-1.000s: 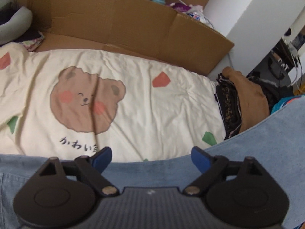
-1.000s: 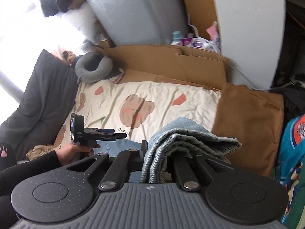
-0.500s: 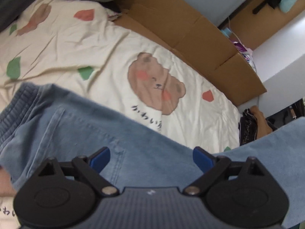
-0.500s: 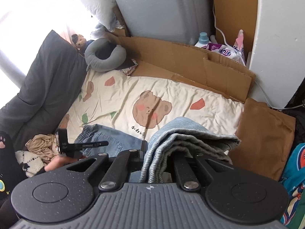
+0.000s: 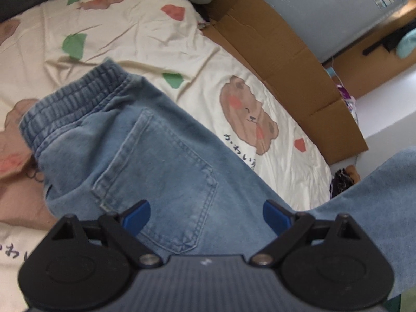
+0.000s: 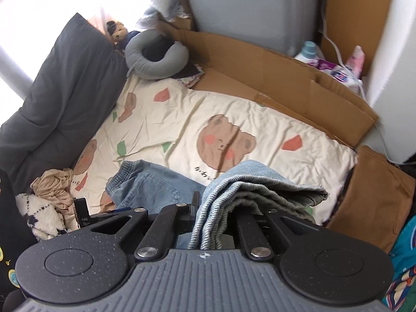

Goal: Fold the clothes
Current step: 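Carry the held hem with the right gripper over toward the waistband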

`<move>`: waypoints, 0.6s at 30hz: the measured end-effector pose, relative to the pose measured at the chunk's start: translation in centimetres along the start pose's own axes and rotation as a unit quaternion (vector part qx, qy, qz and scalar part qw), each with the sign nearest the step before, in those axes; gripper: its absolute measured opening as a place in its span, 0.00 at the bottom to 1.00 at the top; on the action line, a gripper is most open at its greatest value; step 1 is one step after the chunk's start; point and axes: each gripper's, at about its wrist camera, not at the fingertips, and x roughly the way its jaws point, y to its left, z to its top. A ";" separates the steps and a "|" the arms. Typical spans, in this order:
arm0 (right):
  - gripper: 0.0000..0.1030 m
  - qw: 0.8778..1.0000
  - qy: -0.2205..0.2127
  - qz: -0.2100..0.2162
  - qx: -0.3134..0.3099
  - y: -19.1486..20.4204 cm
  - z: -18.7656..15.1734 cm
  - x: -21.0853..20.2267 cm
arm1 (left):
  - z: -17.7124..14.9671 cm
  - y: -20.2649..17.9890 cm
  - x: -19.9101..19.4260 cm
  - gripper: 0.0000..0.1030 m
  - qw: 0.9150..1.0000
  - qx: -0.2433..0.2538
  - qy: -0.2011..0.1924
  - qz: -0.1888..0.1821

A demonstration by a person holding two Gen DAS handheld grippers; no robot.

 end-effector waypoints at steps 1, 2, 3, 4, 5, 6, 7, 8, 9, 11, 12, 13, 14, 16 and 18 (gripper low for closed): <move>0.04 1.000 0.001 0.002 -0.001 0.5 0.2 0.4 | -0.1 0.5 -0.1 0.92 1.000 -0.006 -0.003 0.000; 0.04 1.000 0.003 0.005 -0.002 1.1 0.4 0.9 | -0.1 0.9 -0.1 0.92 1.000 -0.010 -0.005 -0.002; 0.04 1.000 0.005 0.008 -0.003 1.6 0.5 1.4 | -0.1 1.3 -0.1 0.92 1.000 -0.013 -0.008 -0.004; 0.04 1.000 0.007 0.011 -0.005 2.1 0.6 2.0 | -0.2 1.7 -0.2 0.92 1.000 -0.018 -0.009 -0.006; 0.04 1.000 0.009 0.014 -0.006 2.6 0.7 2.5 | -0.2 2.1 -0.2 0.92 1.000 -0.023 -0.009 -0.009; 0.04 1.000 0.011 0.018 -0.008 3.1 0.8 3.1 | -0.3 2.5 -0.2 0.92 1.000 -0.028 -0.009 -0.011; 0.04 1.000 0.013 0.023 -0.009 3.6 1.0 3.6 | -0.3 2.9 -0.4 0.92 0.999 -0.033 -0.011 -0.011; 0.04 0.999 0.015 0.029 -0.009 4.1 1.1 4.2 | -0.4 3.3 -0.5 0.92 0.999 -0.038 -0.014 -0.011; 0.04 0.999 0.017 0.036 -0.008 4.5 1.3 4.8 | -0.4 3.7 -0.6 0.92 0.999 -0.041 -0.015 -0.009; 0.04 0.999 0.021 0.047 -0.007 5.2 1.4 6.0 | -0.5 4.5 -0.8 0.92 0.999 -0.047 -0.017 -0.007; 0.04 0.998 0.023 0.052 -0.007 5.6 1.5 6.6 | -0.6 4.9 -0.9 0.92 0.999 -0.050 -0.017 -0.007; 0.04 0.998 0.025 0.055 -0.007 6.0 1.6 7.2 | -0.6 5.3 -1.0 0.92 0.998 -0.053 -0.018 -0.006; 0.04 0.998 0.025 0.056 -0.010 6.5 1.6 7.8 | -0.6 5.7 -1.2 0.92 0.998 -0.055 -0.018 -0.004; 0.04 0.998 0.026 0.058 -0.014 7.4 1.5 9.1 | -0.6 6.2 -1.5 0.92 0.998 -0.057 -0.021 -0.001; 0.04 0.997 0.030 0.066 -0.011 8.4 1.5 10.5 | -0.6 6.8 -1.9 0.92 0.998 -0.058 -0.023 0.004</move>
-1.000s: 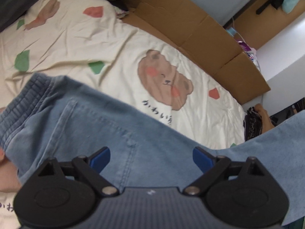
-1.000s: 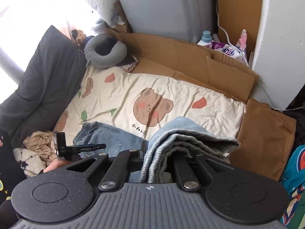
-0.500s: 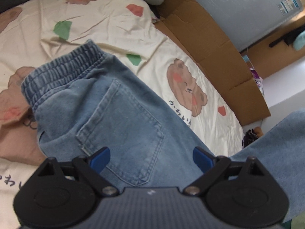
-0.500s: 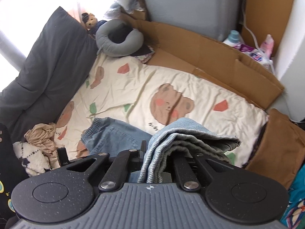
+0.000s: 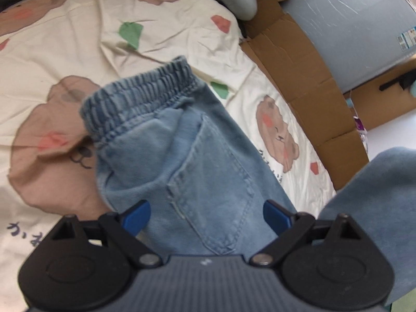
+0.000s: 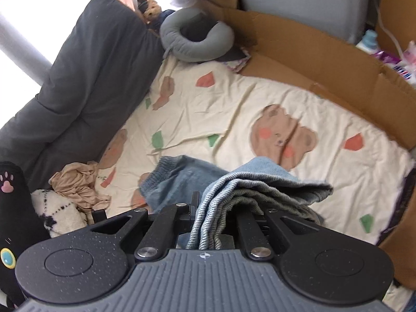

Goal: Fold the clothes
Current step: 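Carry the held hem with the right gripper over toward the waistband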

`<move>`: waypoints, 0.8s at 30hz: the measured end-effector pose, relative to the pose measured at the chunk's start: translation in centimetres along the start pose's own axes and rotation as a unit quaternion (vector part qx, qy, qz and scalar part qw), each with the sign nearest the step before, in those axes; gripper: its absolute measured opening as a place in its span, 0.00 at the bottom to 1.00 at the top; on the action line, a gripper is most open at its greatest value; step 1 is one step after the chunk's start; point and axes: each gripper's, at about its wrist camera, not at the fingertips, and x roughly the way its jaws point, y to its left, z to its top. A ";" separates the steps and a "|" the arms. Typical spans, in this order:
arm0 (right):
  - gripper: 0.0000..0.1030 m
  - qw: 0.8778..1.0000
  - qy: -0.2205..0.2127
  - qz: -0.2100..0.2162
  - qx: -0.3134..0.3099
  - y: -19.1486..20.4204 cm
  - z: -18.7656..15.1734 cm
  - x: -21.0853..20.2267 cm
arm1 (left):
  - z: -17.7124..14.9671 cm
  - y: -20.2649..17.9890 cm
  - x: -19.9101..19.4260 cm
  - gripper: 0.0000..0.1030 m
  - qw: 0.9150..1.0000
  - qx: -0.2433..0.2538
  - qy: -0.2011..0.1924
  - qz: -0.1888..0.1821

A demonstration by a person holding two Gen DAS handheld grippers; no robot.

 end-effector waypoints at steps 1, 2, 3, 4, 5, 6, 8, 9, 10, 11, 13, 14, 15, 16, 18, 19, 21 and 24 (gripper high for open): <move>0.05 1.000 -0.001 0.004 0.001 0.4 0.0 0.8 | 0.0 0.3 -0.2 0.92 1.000 -0.001 -0.001 0.002; 0.05 1.000 -0.002 0.009 0.001 0.6 -0.1 1.6 | 0.0 0.6 -0.3 0.92 1.000 -0.001 -0.002 0.006; 0.05 1.000 -0.003 0.013 0.002 0.9 -0.1 2.4 | 0.1 0.9 -0.5 0.92 1.000 -0.002 -0.002 0.009; 0.05 1.000 -0.004 0.017 0.004 1.2 -0.1 3.3 | 0.1 1.1 -0.6 0.92 1.000 -0.004 -0.003 0.012; 0.05 1.000 -0.004 0.018 0.007 1.3 -0.2 4.2 | 0.1 1.4 -0.8 0.92 1.000 -0.006 -0.003 0.015; 0.05 1.000 -0.004 0.019 0.012 1.3 -0.2 5.0 | 0.1 1.7 -0.9 0.92 1.000 -0.007 -0.003 0.017; 0.05 1.000 -0.007 0.017 0.025 1.2 -0.4 6.7 | 0.1 2.1 -1.3 0.92 1.000 -0.006 -0.007 0.025; 0.05 0.999 -0.010 0.015 0.028 1.2 -0.5 7.4 | 0.1 2.4 -1.5 0.92 1.000 -0.006 -0.008 0.029; 0.06 0.999 -0.013 0.013 0.031 1.2 -0.6 8.1 | 0.1 2.6 -1.6 0.92 0.999 -0.005 -0.008 0.033; 0.06 0.999 -0.014 0.014 0.032 1.3 -0.6 8.8 | 0.1 2.9 -1.8 0.92 0.999 -0.006 -0.008 0.036; 0.07 0.999 -0.013 0.019 0.034 1.6 -0.7 10.3 | 0.1 3.4 -2.1 0.92 0.999 -0.010 -0.010 0.044; 0.08 0.999 -0.012 0.022 0.035 1.9 -0.7 11.1 | 0.1 3.7 -2.2 0.92 0.999 -0.012 -0.011 0.048; 0.08 0.999 -0.010 0.026 0.034 2.2 -0.7 11.9 | 0.1 3.9 -2.3 0.92 0.999 -0.014 -0.011 0.051; 0.08 0.999 -0.007 0.029 0.032 2.5 -0.7 12.8 | 0.0 4.1 -2.4 0.92 0.998 -0.021 -0.018 0.059; 0.10 0.999 0.001 0.040 0.035 2.9 -0.8 14.6 | 0.0 4.4 -2.5 0.92 0.998 -0.025 -0.019 0.063; 0.13 0.998 0.004 0.049 0.049 3.0 -0.9 15.5 | 0.0 4.6 -2.5 0.92 0.997 -0.027 -0.019 0.064; 0.14 0.997 0.005 0.054 0.062 3.3 -1.1 17.3 | 0.0 4.9 -2.7 0.92 0.997 -0.032 -0.021 0.068; 0.14 0.996 -0.001 0.056 0.072 3.8 -1.7 19.8 | 0.1 5.5 -3.0 0.92 0.996 -0.049 -0.029 0.071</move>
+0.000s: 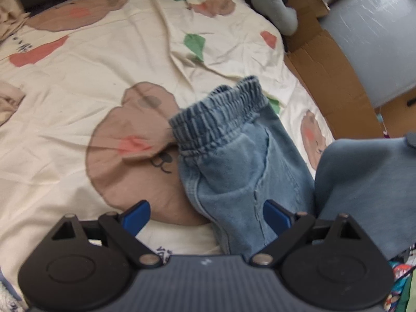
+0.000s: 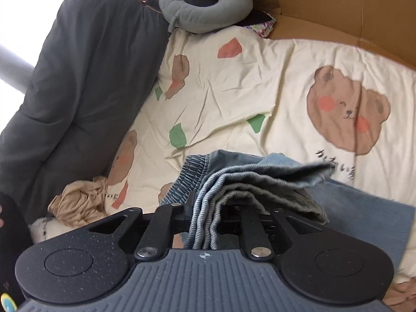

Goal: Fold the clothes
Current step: 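Carry the held hem with the right gripper over toward the waistband, then lower the hem onto the waistband and open the right gripper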

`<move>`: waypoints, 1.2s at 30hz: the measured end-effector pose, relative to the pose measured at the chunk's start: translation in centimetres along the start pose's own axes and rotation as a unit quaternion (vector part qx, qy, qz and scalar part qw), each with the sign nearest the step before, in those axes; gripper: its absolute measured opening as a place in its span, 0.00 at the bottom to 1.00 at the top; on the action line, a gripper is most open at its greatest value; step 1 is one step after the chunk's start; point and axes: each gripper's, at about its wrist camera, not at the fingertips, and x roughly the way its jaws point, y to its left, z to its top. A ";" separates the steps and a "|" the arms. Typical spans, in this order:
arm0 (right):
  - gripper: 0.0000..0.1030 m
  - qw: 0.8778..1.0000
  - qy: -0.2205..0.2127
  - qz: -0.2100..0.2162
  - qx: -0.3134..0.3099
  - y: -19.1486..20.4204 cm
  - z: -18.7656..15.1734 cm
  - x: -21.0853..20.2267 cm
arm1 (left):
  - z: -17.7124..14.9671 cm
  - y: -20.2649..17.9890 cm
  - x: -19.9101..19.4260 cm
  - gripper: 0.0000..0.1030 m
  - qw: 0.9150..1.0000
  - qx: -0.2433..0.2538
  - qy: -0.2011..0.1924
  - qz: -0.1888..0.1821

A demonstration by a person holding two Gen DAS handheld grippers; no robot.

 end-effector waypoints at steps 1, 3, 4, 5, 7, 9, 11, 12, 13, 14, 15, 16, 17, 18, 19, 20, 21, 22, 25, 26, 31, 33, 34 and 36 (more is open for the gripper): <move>0.14 1.000 0.001 0.001 0.002 0.0 -0.2 0.9 | 0.0 0.1 -0.1 0.92 1.000 0.000 0.001 0.002; 0.14 1.000 0.002 0.000 0.002 0.1 -0.6 2.3 | 0.1 0.3 -0.2 0.92 1.000 0.003 0.002 0.008; 0.14 1.000 0.002 0.001 0.003 0.1 -0.7 3.0 | 0.2 0.3 -0.3 0.92 1.000 0.007 0.003 0.011; 0.14 1.000 0.002 0.002 0.005 0.1 -0.9 3.6 | 0.2 0.4 -0.5 0.92 1.000 0.008 0.002 0.014; 0.14 1.000 0.001 0.006 0.006 0.1 -1.1 4.7 | 0.4 0.6 -0.7 0.92 1.000 0.009 0.000 0.019; 0.14 1.000 0.001 0.007 0.011 0.0 -1.3 5.9 | 0.5 0.8 -0.9 0.92 1.000 0.009 -0.003 0.023; 0.14 1.000 0.010 0.012 0.020 0.0 -1.5 7.4 | 0.7 1.0 -1.2 0.92 1.000 0.008 -0.008 0.022; 0.15 1.000 0.012 0.014 0.018 0.2 -1.6 8.1 | 0.8 1.0 -1.4 0.92 1.000 0.008 -0.012 0.023; 0.18 1.000 0.014 0.016 0.016 0.5 -1.7 8.7 | 0.9 1.1 -1.5 0.92 1.000 0.006 -0.016 0.025; 0.21 1.000 0.015 0.017 0.013 0.8 -1.8 9.2 | 0.9 1.2 -1.7 0.92 0.999 0.004 -0.019 0.025; 0.27 1.000 0.018 0.021 0.012 1.2 -1.8 9.8 | 1.0 1.3 -1.8 0.92 0.999 -0.002 -0.022 0.025; 0.31 0.999 0.021 0.023 0.011 1.5 -1.9 10.4 | 1.0 1.4 -1.9 0.92 0.999 -0.007 -0.025 0.024; 0.33 0.999 0.024 0.024 0.010 1.9 -1.9 10.8 | 1.1 1.4 -2.0 0.92 0.999 -0.012 -0.028 0.024; 0.35 0.999 0.028 0.027 0.011 2.2 -2.0 11.3 | 1.1 1.5 -2.0 0.92 0.999 -0.018 -0.030 0.024; 0.37 0.999 0.031 0.032 0.013 2.5 -2.0 11.5 | 1.2 1.4 -2.0 0.92 0.999 -0.019 -0.033 0.024; 0.38 0.999 0.033 0.039 0.016 2.8 -1.9 11.7 | 1.2 1.3 -2.1 0.92 0.999 -0.018 -0.035 0.025; 0.37 0.998 0.034 0.048 0.018 3.0 -1.8 11.8 | 1.3 1.2 -2.2 0.92 0.999 -0.016 -0.038 0.025; 0.37 0.998 0.033 0.059 0.018 3.3 -1.7 11.7 | 1.3 1.0 -2.3 0.92 0.999 -0.014 -0.041 0.026; 0.39 0.996 0.020 0.082 0.008 4.0 -1.2 10.6 | 1.5 0.7 -2.7 0.91 0.998 -0.009 -0.052 0.030; 0.41 0.996 0.016 0.086 0.005 4.0 -0.9 10.2 | 1.6 0.7 -2.9 0.91 0.998 -0.010 -0.056 0.027; 0.43 0.996 -0.006 0.089 -0.006 2.4 0.5 8.8 | 2.0 1.0 -3.8 0.91 0.996 -0.018 -0.079 0.035; 0.43 0.997 -0.012 0.078 -0.010 1.2 1.0 8.7 | 2.1 1.2 -3.7 0.91 0.996 -0.025 -0.079 0.028; 0.43 0.997 -0.014 0.071 -0.010 0.5 1.2 8.7 | 2.1 1.3 -3.5 0.91 0.996 -0.027 -0.077 0.025; 0.43 0.998 -0.016 0.057 -0.009 -1.0 1.6 9.2 | 2.0 1.2 -3.2 0.90 0.997 -0.025 -0.074 0.023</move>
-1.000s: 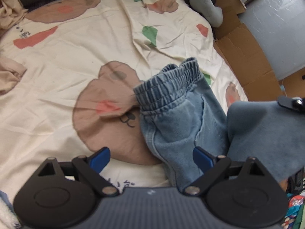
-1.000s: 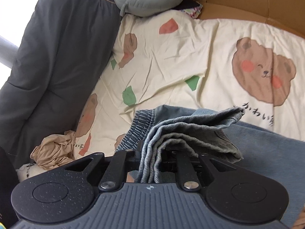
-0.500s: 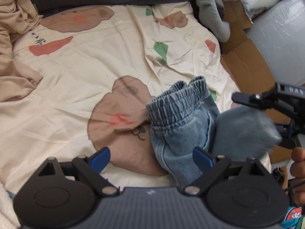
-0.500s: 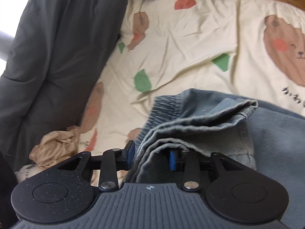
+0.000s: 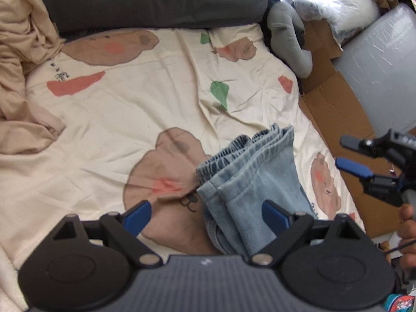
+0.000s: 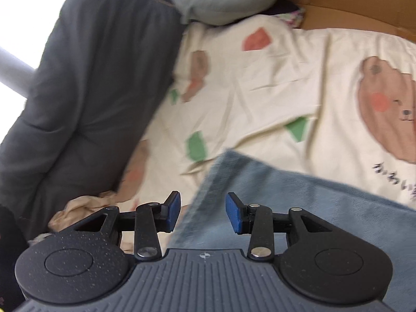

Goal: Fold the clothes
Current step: 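Lower the hem onto the waistband and open the right gripper, then pinch the folded jeans edge with the left gripper while the right pinches beside it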

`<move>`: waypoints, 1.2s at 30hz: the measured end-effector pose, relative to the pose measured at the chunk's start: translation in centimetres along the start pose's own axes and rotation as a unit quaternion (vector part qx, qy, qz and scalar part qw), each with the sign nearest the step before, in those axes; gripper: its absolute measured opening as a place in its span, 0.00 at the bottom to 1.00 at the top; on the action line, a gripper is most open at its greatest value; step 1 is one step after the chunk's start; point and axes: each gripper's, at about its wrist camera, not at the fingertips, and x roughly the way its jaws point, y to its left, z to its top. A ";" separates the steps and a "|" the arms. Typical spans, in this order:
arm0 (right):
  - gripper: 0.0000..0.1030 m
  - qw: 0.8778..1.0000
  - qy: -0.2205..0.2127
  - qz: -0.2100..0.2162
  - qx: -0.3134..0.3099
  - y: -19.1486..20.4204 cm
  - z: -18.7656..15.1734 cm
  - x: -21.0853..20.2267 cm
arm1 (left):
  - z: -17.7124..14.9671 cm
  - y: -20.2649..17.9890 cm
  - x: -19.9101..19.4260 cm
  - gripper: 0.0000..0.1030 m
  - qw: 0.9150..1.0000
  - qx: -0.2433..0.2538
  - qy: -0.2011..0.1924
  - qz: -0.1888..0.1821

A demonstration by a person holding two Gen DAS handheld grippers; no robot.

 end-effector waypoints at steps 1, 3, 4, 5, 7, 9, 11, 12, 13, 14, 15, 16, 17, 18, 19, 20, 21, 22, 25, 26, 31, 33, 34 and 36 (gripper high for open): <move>0.43 1.000 -0.002 -0.006 -0.004 -0.6 0.2 0.2 | -0.1 -0.2 0.0 0.83 1.000 0.005 -0.004 0.003; 0.43 1.000 -0.005 -0.016 -0.017 -1.5 0.6 0.8 | -0.1 -0.5 -0.2 0.75 1.000 0.018 -0.012 0.013; 0.43 0.999 -0.005 -0.019 -0.026 -1.7 0.9 1.1 | -0.1 -0.7 -0.2 0.72 1.000 0.023 -0.014 0.015; 0.43 0.999 -0.005 -0.020 -0.036 -1.9 1.0 1.4 | -0.1 -0.7 -0.3 0.68 1.000 0.022 -0.016 0.013; 0.43 0.998 -0.002 -0.022 -0.060 -1.9 1.4 2.2 | 0.0 -0.8 -0.3 0.61 1.000 0.012 -0.018 0.003; 0.43 0.996 0.005 -0.022 -0.085 -1.8 1.7 3.2 | 0.1 -1.0 -0.3 0.56 1.000 0.009 -0.020 -0.004; 0.43 0.993 0.016 -0.018 -0.118 -1.6 1.8 4.3 | 0.0 -1.2 -0.1 0.50 1.000 0.011 -0.019 -0.008; 0.43 0.990 0.022 -0.015 -0.135 -1.4 1.9 4.9 | 0.0 -1.3 0.1 0.49 1.000 0.010 -0.017 -0.010; 0.43 0.987 0.028 -0.009 -0.155 -1.3 1.9 5.4 | -0.1 -1.4 0.4 0.48 1.000 0.008 -0.014 -0.013; 0.44 0.983 0.031 0.004 -0.181 -1.1 1.7 5.9 | -0.1 -1.4 0.6 0.46 1.000 0.006 -0.011 -0.015; 0.46 0.978 0.031 0.013 -0.205 -1.0 1.6 6.3 | -0.2 -1.5 0.7 0.45 1.000 0.004 -0.010 -0.019; 0.50 0.974 0.032 0.018 -0.225 -1.0 1.4 6.7 | -0.2 -1.5 0.9 0.40 1.000 0.001 -0.009 -0.023; 0.51 0.970 0.035 0.016 -0.239 -1.1 1.3 7.2 | -0.2 -1.6 1.1 0.37 1.000 -0.001 -0.007 -0.027; 0.51 0.967 0.038 0.015 -0.251 -1.3 1.2 7.6 | -0.2 -1.6 1.2 0.37 0.999 -0.002 -0.008 -0.032; 0.51 0.965 0.039 0.013 -0.260 -1.5 1.2 8.0 | -0.1 -1.6 1.4 0.35 0.999 -0.003 -0.008 -0.033; 0.51 0.963 0.040 0.012 -0.267 -1.7 1.2 8.4 | -0.1 -1.6 1.6 0.32 0.999 -0.005 -0.008 -0.034; 0.51 0.961 0.042 0.013 -0.273 -1.8 1.3 8.6 | -0.1 -1.6 1.7 0.31 0.999 -0.006 -0.008 -0.035; 0.51 0.959 0.043 0.015 -0.279 -1.9 1.4 8.9 | 0.0 -1.5 1.9 0.31 0.999 -0.009 -0.007 -0.035; 0.51 0.953 0.044 0.025 -0.300 -1.8 1.6 9.7 | 0.0 -1.1 2.4 0.29 0.999 -0.024 -0.006 -0.038; 0.51 0.950 0.043 0.029 -0.309 -1.6 1.7 9.9 | -0.1 -1.1 2.4 0.27 0.999 -0.025 -0.008 -0.041; 0.51 0.938 0.042 0.037 -0.342 -1.1 2.3 10.7 | -0.3 -0.8 2.2 0.20 0.998 -0.036 -0.020 -0.053; 0.51 0.937 0.045 0.045 -0.344 -1.3 2.6 11.1 | -0.3 -0.8 2.0 0.16 0.998 -0.037 -0.027 -0.053; 0.51 0.936 0.048 0.051 -0.344 -1.4 2.8 11.2 | -0.3 -0.8 1.9 0.15 0.997 -0.038 -0.029 -0.053; 0.51 0.936 0.055 0.065 -0.342 -1.6 3.1 11.5 | -0.4 -0.7 1.8 0.10 0.997 -0.042 -0.034 -0.052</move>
